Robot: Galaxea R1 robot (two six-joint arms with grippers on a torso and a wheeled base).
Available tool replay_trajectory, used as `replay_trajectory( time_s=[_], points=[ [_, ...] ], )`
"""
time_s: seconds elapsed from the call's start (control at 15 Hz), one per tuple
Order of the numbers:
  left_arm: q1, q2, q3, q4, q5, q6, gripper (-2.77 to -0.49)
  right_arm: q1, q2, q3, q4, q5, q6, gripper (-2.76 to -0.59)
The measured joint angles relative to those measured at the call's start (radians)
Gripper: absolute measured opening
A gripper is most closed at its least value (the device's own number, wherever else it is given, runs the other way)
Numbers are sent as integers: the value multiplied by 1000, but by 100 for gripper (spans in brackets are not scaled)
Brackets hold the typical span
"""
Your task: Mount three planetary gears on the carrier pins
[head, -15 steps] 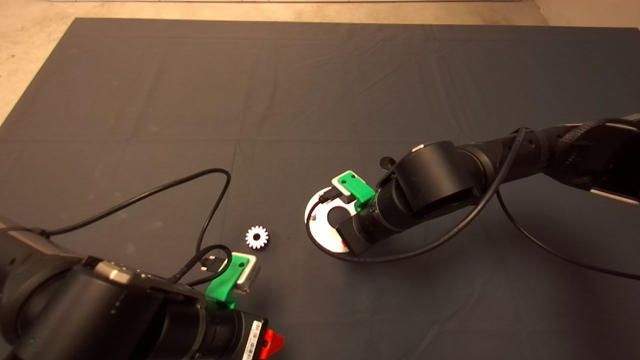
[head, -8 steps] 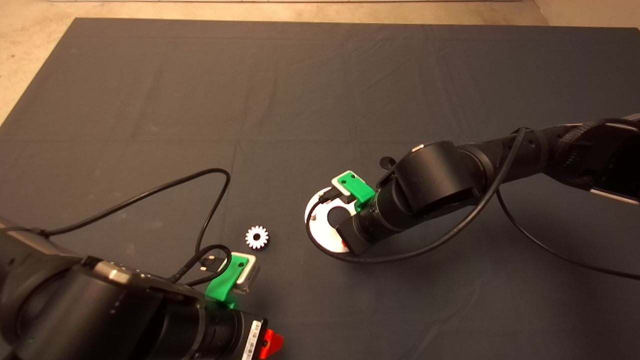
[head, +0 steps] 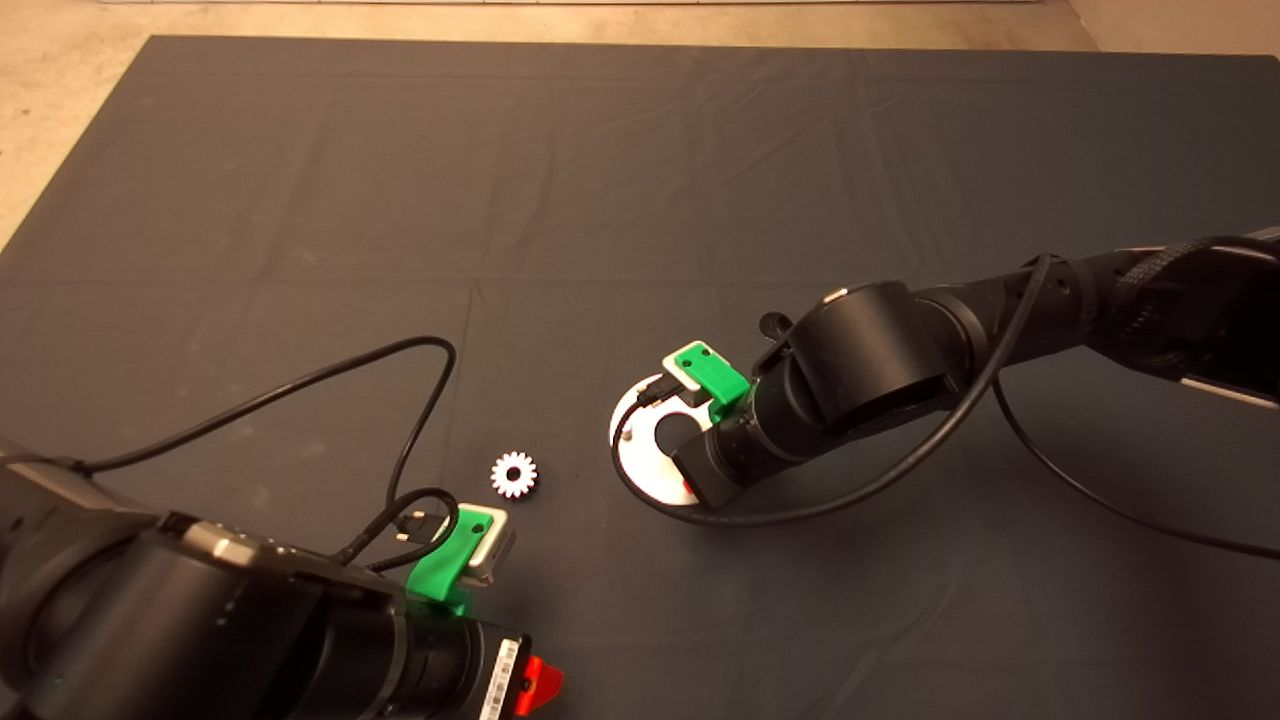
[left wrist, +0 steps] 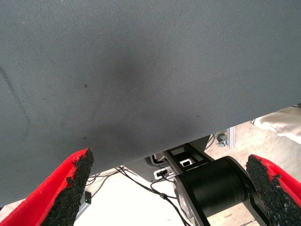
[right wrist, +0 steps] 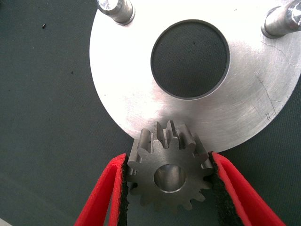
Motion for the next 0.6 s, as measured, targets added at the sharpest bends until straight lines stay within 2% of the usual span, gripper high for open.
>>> replay_trajectory(
  time_s=[0.6],
  points=[
    [0,-3,0,0,0,0,-92,2,0,-5,0,2,-3,-237]
  ],
)
